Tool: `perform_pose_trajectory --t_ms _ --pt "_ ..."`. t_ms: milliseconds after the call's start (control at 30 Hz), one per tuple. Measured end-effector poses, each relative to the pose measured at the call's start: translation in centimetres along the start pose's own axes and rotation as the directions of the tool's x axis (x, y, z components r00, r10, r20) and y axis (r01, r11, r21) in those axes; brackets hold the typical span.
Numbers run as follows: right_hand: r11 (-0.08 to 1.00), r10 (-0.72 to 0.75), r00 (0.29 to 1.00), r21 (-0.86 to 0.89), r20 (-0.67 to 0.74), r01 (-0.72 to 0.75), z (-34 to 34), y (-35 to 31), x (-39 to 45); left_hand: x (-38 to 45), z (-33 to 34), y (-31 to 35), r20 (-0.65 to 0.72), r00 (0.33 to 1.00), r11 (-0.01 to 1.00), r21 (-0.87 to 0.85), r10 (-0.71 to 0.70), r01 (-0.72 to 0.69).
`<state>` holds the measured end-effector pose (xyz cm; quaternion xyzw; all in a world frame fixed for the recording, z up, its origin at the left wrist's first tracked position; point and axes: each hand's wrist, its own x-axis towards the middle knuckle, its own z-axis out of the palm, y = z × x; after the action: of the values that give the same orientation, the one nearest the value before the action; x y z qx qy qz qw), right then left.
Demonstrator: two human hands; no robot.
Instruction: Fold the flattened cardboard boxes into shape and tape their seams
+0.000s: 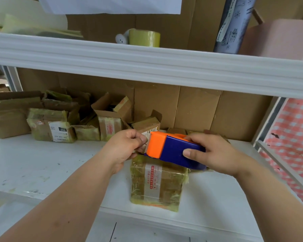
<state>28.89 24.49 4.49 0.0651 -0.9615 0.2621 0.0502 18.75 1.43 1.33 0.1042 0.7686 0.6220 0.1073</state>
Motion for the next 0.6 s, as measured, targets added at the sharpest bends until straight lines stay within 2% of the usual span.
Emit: perform_pose_trajectory --t_ms 267,367,600 --pt "0.993 -0.085 0.996 0.085 -0.012 0.086 -1.4 -1.0 1.0 -0.4 -1.0 0.5 -0.026 1.0 0.998 -0.055 0.005 -0.007" --pt "0.993 -0.105 0.994 0.042 -0.035 0.106 -2.2 -1.3 1.3 -0.4 -1.1 0.8 -0.026 0.999 0.998 -0.054 0.026 -0.027" --pt "0.998 -0.058 0.996 0.034 -0.069 0.061 -2.3 0.0 0.5 0.0 -1.4 0.3 -0.044 0.999 0.995 -0.098 0.026 -0.03"
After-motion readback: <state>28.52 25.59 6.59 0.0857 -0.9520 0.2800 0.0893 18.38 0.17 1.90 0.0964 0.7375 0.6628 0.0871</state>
